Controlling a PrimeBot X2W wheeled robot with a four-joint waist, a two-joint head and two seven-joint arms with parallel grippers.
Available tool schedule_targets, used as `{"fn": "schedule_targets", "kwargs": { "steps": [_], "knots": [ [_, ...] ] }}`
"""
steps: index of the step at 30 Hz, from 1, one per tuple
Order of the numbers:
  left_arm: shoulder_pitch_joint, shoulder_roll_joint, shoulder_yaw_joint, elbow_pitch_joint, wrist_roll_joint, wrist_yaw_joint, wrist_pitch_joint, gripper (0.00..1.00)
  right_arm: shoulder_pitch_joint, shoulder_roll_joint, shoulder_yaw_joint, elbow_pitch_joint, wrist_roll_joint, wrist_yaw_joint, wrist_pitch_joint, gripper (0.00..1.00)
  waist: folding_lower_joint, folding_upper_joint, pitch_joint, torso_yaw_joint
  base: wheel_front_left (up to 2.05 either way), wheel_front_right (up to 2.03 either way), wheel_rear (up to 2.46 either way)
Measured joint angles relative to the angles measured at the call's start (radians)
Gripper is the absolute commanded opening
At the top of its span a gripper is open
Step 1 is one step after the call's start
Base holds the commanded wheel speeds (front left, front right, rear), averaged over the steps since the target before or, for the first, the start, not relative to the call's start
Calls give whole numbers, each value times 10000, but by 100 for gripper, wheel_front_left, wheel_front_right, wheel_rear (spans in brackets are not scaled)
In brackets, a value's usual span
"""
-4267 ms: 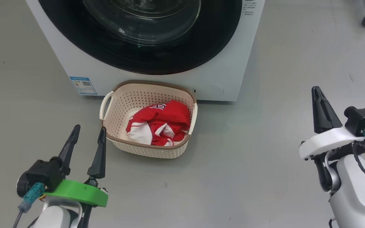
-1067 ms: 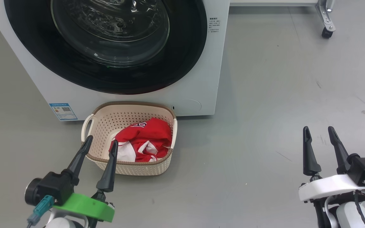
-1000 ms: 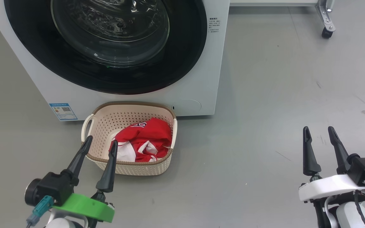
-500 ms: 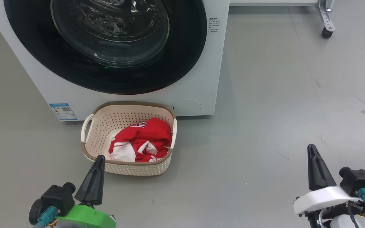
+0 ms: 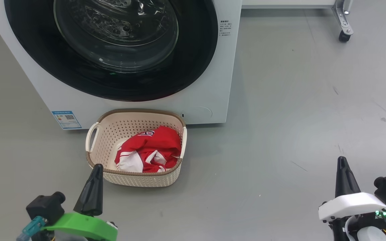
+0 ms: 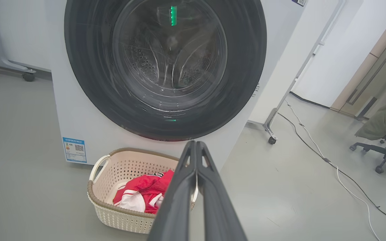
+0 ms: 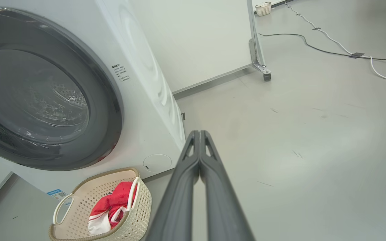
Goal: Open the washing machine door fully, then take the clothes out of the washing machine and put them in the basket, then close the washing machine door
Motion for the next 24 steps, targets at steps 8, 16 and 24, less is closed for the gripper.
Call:
{"fn": "schedule_targets", "kwargs": {
  "steps": [8,16,24],
  "knots": [
    [-1,-4,213,10,-1041,2,253,0,-12,42,-196,73,968,92,299,0,0,0,-34,-14,0,0,0],
    [-1,0,399,36,-1866,4,445,0,-51,111,-374,132,1799,198,573,0,0,0,-64,-24,0,0,0],
    [-4,6,566,138,-2909,40,692,0,-148,146,-552,211,2780,322,859,0,0,0,-100,-37,0,0,0]
  ]
}}
